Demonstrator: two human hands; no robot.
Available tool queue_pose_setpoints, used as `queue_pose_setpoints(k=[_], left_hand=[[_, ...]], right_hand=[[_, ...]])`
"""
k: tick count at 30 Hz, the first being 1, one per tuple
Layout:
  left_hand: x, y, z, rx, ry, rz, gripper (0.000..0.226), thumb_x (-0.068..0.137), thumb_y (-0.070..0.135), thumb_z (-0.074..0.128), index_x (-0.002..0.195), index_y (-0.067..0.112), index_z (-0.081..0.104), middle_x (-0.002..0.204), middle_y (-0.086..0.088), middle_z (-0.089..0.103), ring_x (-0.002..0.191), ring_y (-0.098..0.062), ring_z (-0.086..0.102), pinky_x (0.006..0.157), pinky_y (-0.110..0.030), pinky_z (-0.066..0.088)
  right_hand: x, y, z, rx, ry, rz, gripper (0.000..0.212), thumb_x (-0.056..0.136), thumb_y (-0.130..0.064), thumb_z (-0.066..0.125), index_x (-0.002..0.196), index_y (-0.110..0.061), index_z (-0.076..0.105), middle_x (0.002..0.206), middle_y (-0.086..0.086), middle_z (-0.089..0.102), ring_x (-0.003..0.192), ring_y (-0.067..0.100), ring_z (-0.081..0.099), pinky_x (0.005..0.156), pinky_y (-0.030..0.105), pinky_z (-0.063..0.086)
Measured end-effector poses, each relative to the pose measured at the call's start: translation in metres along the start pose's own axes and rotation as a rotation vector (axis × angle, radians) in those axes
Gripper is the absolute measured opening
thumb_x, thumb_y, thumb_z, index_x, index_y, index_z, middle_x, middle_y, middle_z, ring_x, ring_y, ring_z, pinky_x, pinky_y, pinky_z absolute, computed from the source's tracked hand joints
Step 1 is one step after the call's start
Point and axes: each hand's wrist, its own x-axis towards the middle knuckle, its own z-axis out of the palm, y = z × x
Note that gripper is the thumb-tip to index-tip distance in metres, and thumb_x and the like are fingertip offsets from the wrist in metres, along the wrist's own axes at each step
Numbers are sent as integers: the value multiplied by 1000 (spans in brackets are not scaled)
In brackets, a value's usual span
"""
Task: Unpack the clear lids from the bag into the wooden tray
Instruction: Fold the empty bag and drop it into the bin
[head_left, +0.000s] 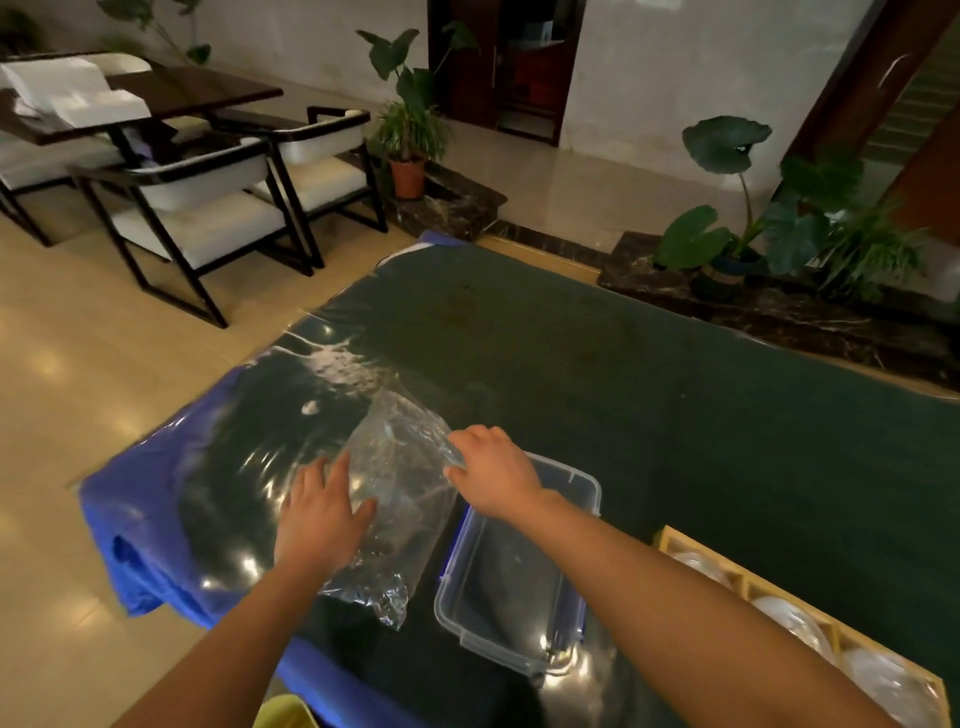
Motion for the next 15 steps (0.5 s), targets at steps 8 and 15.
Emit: queue_pose_setpoints(k=[8,15], left_hand=[[46,-31,16,-78,-181,-178,110,84,67,67,164,23,7,169,-19,21,152,-41,27,122,-59,27],[54,-46,22,-301,-228,-249,84,82,26,85,152,13,40,111,-12,72,75,-21,70,72,-36,60]], right_hand=[[49,1,25,-2,-44,160,74,99,-41,51,157,-7,19,150,17,47,136,38,42,116,47,32],[71,6,34,308,-86,229,29,93,-21,63,122,-19,67,111,5,73,113,25,61,95,39,51]])
